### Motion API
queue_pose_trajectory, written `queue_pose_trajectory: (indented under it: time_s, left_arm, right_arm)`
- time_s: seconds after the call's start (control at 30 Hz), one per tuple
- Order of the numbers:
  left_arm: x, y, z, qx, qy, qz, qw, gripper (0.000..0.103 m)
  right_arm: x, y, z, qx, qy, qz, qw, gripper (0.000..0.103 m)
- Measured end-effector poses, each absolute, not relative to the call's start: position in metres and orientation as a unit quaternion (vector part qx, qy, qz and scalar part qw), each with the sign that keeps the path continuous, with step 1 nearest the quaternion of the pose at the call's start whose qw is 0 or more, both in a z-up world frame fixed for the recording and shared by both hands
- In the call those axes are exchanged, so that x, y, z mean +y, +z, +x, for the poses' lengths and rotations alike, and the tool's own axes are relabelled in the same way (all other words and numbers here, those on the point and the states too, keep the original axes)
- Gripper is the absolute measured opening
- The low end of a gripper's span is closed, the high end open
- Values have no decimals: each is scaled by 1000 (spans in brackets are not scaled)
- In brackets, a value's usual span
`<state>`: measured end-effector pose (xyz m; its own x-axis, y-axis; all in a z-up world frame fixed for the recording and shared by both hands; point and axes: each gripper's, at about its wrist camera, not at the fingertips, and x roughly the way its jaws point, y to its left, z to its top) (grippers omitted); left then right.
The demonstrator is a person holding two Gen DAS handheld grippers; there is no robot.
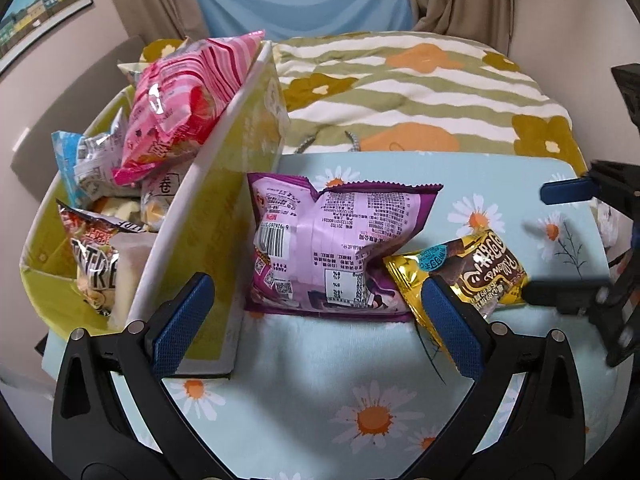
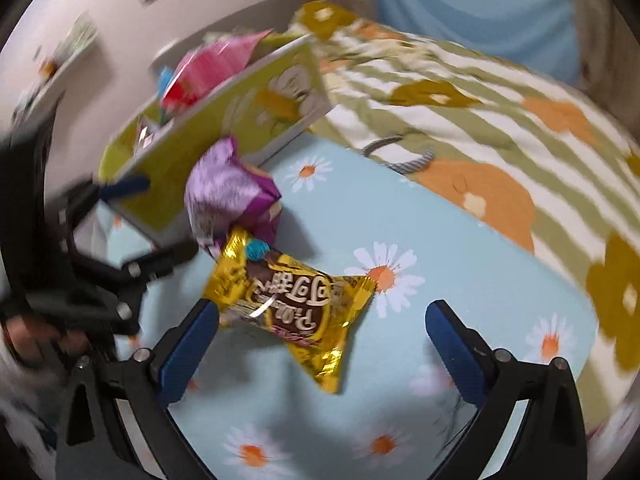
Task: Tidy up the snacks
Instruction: 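Grasp the purple bag with the left tool while the right grasps the gold Pillows bag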
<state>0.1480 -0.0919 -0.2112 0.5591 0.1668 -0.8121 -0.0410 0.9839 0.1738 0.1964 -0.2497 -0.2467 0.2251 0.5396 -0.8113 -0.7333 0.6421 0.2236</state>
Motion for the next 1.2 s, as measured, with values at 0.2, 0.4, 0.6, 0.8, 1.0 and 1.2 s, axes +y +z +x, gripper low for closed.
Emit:
queue_pose_trajectory:
  time_s: [0.2,0.4,0.6,0.8,1.0,1.2]
  left_arm:
    - [-93,-216,158,473,60,73,876,103]
    - [-96,-219,164,476,62,87,873,103]
    - [-102,-222,172,478,60,96,871,103]
    - [-108,-226,188,476,71,99,871,103]
    - [-118,-243,210,481,99,118,863,103]
    - [-113,-260,229,511,113,115,844,103]
  right_arm:
    - [-226,-262,193,433,475,-191,742,103]
    - [-201,-275,188,411,523,-246,705,92]
    - [-209,-290,185,436,520,-247,692,43]
    - [-231,-287,183,452,492,-215,712,43]
    - [-232,-282,181,454,491,-220,710,42]
    - [-241,-278,178,461,481,-224,711,42]
